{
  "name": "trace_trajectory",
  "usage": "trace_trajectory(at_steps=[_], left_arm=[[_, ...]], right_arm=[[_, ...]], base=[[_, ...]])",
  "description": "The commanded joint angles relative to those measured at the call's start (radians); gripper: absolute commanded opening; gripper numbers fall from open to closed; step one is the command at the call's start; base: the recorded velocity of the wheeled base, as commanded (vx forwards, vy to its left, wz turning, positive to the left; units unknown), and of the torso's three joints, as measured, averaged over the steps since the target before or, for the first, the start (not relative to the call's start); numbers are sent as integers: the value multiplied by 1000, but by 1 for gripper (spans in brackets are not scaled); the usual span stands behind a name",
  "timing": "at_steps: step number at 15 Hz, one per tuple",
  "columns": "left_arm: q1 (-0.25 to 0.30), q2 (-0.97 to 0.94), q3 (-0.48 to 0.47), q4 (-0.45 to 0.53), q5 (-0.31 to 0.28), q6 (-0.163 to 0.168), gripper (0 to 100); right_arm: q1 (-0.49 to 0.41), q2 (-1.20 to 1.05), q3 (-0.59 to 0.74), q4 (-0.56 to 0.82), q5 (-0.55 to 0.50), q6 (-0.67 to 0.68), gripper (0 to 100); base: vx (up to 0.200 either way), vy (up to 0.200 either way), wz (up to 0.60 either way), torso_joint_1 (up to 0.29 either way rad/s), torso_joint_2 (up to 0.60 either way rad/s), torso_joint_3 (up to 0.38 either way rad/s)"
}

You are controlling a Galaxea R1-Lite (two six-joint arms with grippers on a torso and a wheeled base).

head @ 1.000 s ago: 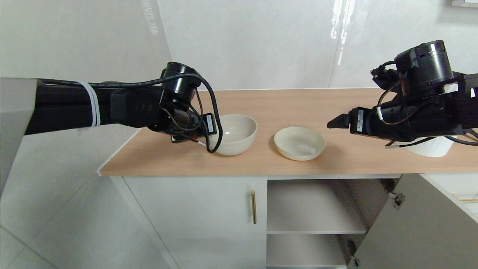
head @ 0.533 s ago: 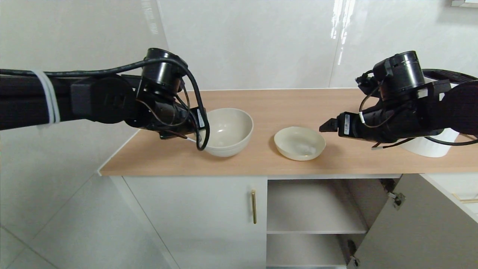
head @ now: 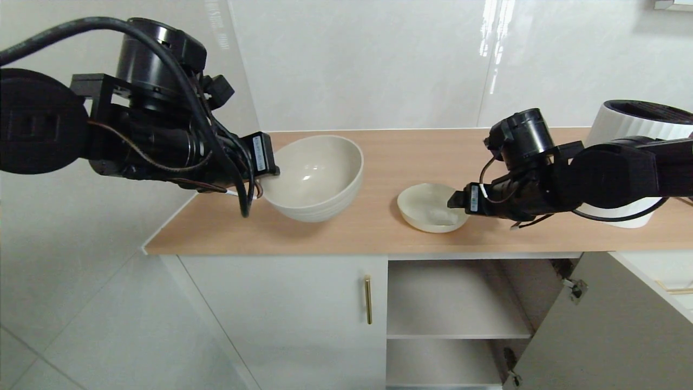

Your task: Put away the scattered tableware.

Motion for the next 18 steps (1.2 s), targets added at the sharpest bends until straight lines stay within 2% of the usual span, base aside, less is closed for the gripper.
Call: trace_trajectory(at_steps=[1,5,6,14,15,17,18], left_arm=[[0,-25,2,-2,1,-1,0],[0,-38,13,-21,1,-1,0],[0,-39,13,-24,1,-1,0],[-3,-47,19,-22,1,-1,0],[-3,-48,17,-24,2,-12,0],[-3,-45,11,-32,7,-63,0],[-3,-44,14,-41,11,-66,0]], right_arm=[[0,28,-9,-3,-1,4,100],[0,45,-11,-6,-1,4,100],[0,46,-11,-15,-1,5,0],[-3,-38,2,-23,41,48,0],[-3,-60,13,-6,58,48,0],[-3,-113,29,31,119,48,0],[-3,-130,36,40,134,48,0]], base=[[0,0,0,0,0,0],[0,0,0,0,0,0],[0,0,0,0,0,0],[0,0,0,0,0,0],[0,0,0,0,0,0],[0,0,0,0,0,0],[0,0,0,0,0,0]])
